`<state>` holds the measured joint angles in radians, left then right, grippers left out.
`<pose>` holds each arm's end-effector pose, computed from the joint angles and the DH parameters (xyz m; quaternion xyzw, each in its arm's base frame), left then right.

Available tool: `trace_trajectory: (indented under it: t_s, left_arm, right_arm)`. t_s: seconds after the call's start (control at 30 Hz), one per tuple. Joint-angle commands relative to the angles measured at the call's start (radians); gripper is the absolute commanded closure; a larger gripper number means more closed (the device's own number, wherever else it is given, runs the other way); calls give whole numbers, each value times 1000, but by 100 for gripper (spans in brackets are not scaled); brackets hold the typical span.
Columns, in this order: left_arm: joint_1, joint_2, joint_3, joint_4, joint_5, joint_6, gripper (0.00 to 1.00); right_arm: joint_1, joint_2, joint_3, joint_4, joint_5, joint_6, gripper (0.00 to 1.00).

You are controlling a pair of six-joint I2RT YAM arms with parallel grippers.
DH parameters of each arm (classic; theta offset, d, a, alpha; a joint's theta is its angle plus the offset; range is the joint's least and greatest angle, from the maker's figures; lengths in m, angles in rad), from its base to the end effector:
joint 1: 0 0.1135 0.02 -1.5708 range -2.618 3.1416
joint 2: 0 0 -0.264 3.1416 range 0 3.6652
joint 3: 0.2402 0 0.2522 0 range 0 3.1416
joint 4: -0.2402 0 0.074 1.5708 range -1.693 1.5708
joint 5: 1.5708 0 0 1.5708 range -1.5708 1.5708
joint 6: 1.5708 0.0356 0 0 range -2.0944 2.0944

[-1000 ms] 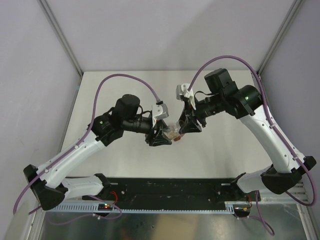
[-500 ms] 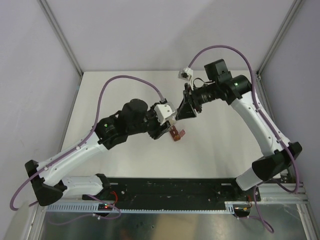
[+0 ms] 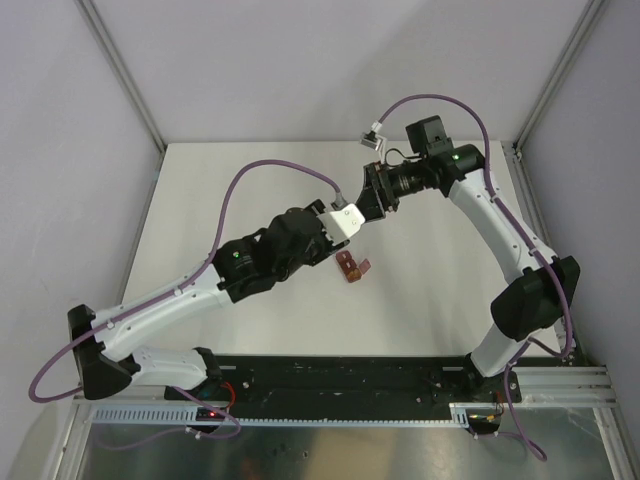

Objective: Sort the pills into containers

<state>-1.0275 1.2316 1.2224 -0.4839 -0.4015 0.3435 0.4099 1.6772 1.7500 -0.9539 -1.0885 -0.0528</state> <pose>0.1524 -0.2254 0.3697 0.4532 0.7158 -0.0074 0.5311 0.3044 0.1666 0.3838 -0.3550 0.7436 0.5309 0.1981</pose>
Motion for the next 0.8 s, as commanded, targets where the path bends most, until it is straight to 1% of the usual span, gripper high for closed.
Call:
trace_trajectory:
  t_s: [0.0,0.13,0.2,0.27,0.37,0.4,0.47,0.53,0.67,0.77]
  left_arm:
    - [-5,-46,-19,74,-15,25,100]
    - [4,-82,-26,59,106,20,100]
    - [19,-97,-13,28,202,6,100]
    - [44,-109,3,-8,322,-17,100]
    - [90,-121,31,-59,550,-54,100]
    - [103,-123,39,-77,644,-62,100]
    - [131,-124,55,-103,786,-79,100]
    - [155,-122,66,-120,898,-99,100]
    - [195,-101,88,-139,1054,-132,100]
    - [211,-85,99,-147,1122,-149,100]
  right_arm:
    - [-26,-95,19,0,24,-40,24]
    - [-41,-176,19,-28,76,-124,17]
    - [-43,-218,17,-43,94,-176,14]
    - [-40,-261,16,-58,105,-232,13]
    - [-12,-317,15,-92,132,-328,11]
    - [10,-337,12,-101,155,-365,11]
    - [59,-369,6,-119,203,-423,11]
    - [94,-384,1,-146,220,-465,11]
    - [132,-392,-14,-169,209,-497,11]
    - [161,-393,-22,-176,224,-517,11]
